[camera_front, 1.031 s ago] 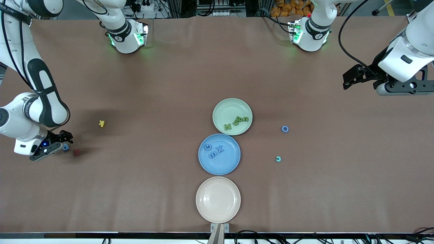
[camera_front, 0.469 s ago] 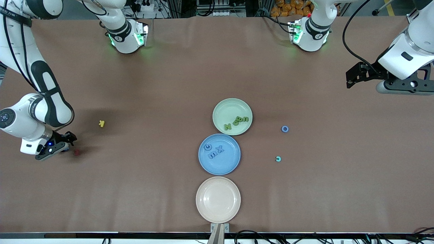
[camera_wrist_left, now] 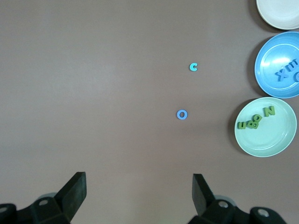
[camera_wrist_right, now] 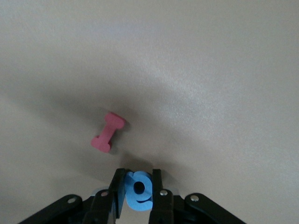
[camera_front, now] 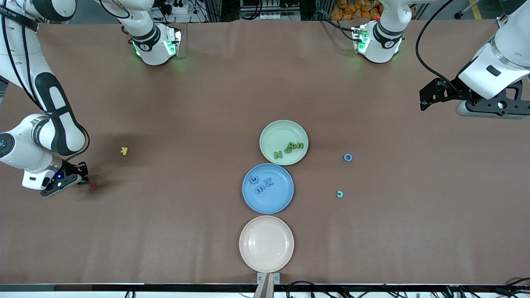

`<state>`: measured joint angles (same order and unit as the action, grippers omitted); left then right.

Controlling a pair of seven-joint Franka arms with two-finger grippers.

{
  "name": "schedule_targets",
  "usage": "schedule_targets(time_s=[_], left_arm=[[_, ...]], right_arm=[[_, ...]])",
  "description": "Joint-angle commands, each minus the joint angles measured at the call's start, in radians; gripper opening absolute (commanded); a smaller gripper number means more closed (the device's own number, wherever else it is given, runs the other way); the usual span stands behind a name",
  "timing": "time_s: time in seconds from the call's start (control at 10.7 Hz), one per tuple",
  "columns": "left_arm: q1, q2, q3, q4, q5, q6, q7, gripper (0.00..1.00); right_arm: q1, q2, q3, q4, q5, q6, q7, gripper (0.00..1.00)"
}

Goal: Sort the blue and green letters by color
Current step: 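Lower the right gripper and grasp the blue g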

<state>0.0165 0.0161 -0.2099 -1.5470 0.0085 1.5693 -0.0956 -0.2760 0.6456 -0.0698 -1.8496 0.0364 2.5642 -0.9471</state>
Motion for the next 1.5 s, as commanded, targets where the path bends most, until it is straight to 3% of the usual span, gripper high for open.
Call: schedule_targets(time_s=[0.0,0.28,0.56,1.03,1.41], left_arm=[[0.008,-0.002,-0.002,-0.013,-0.012,0.04,0.039,1.0],[0.008,-0.002,-0.002,-0.016,-0.01,0.07,0.086,1.0],[0.019,0.002,0.0,-0.019,-0.01,0.075,0.086,1.0],[0.03,0.001,-0.002,-0.028,-0.007,0.087,0.086,1.0],[0.03,-0.002,-0.002,-0.025,-0.002,0.09,0.088,1.0]], right_arm=[[-0.02,-0.03,0.048,0.078,0.011,-0.155,0.082,0.0],[0.052,-0.078,0.056,0.107,0.011,-0.265,0.238,0.0],[0.205,-0.093,0.058,0.113,0.022,-0.282,0.556,0.0],[0.461,-0.064,0.056,0.193,0.172,-0.272,0.93,0.0],[0.644,0.021,0.051,0.32,0.273,-0.237,1.01,0.0]])
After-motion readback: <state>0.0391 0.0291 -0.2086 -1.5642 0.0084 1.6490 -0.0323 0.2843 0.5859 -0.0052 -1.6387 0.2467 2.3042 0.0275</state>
